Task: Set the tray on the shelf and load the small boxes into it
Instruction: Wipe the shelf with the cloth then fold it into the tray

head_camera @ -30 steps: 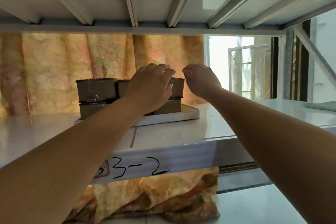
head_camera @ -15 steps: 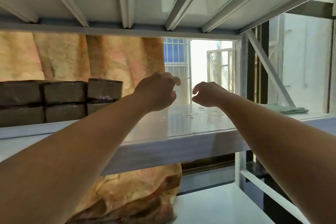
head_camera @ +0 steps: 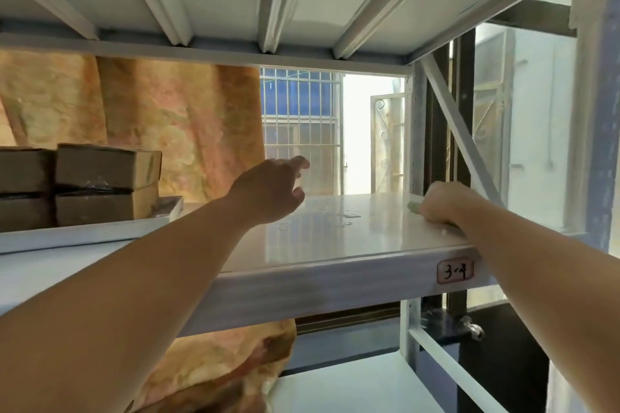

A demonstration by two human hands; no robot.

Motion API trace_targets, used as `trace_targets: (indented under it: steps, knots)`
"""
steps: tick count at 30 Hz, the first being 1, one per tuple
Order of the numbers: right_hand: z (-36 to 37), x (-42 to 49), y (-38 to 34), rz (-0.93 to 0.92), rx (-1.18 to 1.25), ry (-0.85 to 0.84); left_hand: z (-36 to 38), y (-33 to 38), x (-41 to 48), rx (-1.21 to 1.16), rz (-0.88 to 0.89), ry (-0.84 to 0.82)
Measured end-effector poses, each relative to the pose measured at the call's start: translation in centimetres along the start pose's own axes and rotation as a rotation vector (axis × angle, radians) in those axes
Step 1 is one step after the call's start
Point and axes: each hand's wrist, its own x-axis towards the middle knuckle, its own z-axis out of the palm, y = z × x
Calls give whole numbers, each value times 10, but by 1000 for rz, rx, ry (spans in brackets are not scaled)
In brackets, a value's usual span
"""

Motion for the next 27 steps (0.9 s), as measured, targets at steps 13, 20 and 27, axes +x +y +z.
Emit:
trace_targets:
  steps: [13, 20, 27]
  knots:
    - [-40, -2, -40, -116, 504, 216, 5, 0, -3, -247, -47, 19]
    - [-53, -27, -110, -368, 1232, -75, 1, -21, 9, -796, -277, 186]
    - [-38, -33, -140, -524, 1451, -387, -6, -30, 11, -1138, -405, 213]
